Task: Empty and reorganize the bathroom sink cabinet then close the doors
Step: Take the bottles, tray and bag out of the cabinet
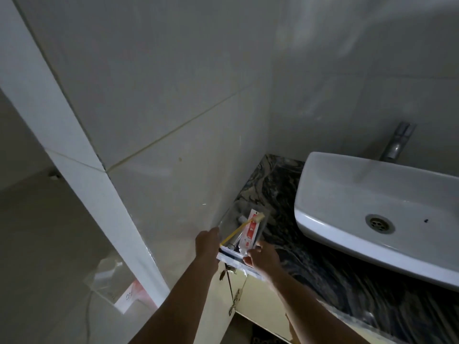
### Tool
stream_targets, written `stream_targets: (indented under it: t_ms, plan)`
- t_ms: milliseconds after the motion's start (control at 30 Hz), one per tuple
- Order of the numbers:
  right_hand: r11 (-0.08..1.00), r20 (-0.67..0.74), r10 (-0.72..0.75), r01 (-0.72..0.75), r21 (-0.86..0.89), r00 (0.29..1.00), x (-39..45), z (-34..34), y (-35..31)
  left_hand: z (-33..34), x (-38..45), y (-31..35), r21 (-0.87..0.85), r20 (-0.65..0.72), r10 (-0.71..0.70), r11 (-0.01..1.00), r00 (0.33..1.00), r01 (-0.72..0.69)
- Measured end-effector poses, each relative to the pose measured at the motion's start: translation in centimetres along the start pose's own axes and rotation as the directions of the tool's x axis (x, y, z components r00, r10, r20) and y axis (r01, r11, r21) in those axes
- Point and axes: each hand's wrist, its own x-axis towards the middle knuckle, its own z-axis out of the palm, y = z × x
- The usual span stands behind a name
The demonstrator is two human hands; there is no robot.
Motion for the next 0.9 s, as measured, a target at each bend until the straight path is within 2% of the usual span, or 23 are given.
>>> stream_targets:
  t_ms: [100,233,333,400,467,533,600,667,700,767,833,900]
  plan:
    - [0.999,0.028,-0.016,0.017,-0.034,0.999,0.3,0.0,-0.3,-0.3,-0.7,0.5,0.024,0.005,-0.019,1.0,1.0,0.019]
    - [0.998,0.189,-0.025,0.036,-0.057,0.982,-0.9,-0.2,-1.1,-1.2,-2.2,1.0,0.061,0.027,0.001,0.998,1.0,-0.003]
    - [0.997,0.162,-0.046,0.057,-0.061,0.986,-2.0,-0.9,-1.0,-2.1,-3.9,1.1,0.184,-0.033,0.065,0.981,0.997,-0.058]
    - [0.999,0.116,-0.042,0.045,-0.024,0.992,-3.7,-2.0,-0.8,-2.8,-4.8,0.4,0.245,-0.046,0.18,0.956,0.983,-0.163]
    - [0.998,0.071,-0.022,0.018,0.056,0.997,-6.1,-3.3,0.4,-3.2,-5.5,-0.8,0.314,-0.055,0.347,0.896,0.936,-0.314]
    - [0.992,0.027,0.018,-0.022,0.128,0.999,-9.1,-4.8,2.8,-2.8,-6.5,-3.0,0.371,-0.015,0.547,0.781,0.837,-0.503]
    - [0.975,0.007,0.107,-0.107,0.195,0.994,-12.0,-6.3,6.5,-1.7,-8.1,-6.1,0.397,0.149,0.637,0.662,0.757,-0.636]
    - [0.948,0.009,0.233,-0.229,0.219,0.973,-15.3,-8.0,11.4,0.0,-9.7,-10.2,0.447,0.41,0.53,0.593,0.742,-0.67]
    - [0.932,0.01,0.29,-0.285,0.225,0.957,-17.0,-8.8,13.7,0.8,-10.4,-12.3,0.486,0.546,0.405,0.559,0.733,-0.672]
    - [0.893,-0.033,0.389,-0.368,0.26,0.921,-20.5,-10.6,18.3,2.4,-11.8,-16.5,0.591,0.736,0.045,0.443,0.675,-0.674]
    - [0.84,-0.09,0.492,-0.445,0.309,0.866,-24.1,-12.4,23.2,3.4,-13.4,-21.0,0.661,0.751,-0.268,0.305,0.604,-0.686]
    - [0.783,-0.109,0.586,-0.527,0.33,0.803,-27.9,-13.8,27.9,3.8,-14.8,-25.2,0.694,0.707,-0.399,0.234,0.584,-0.681]
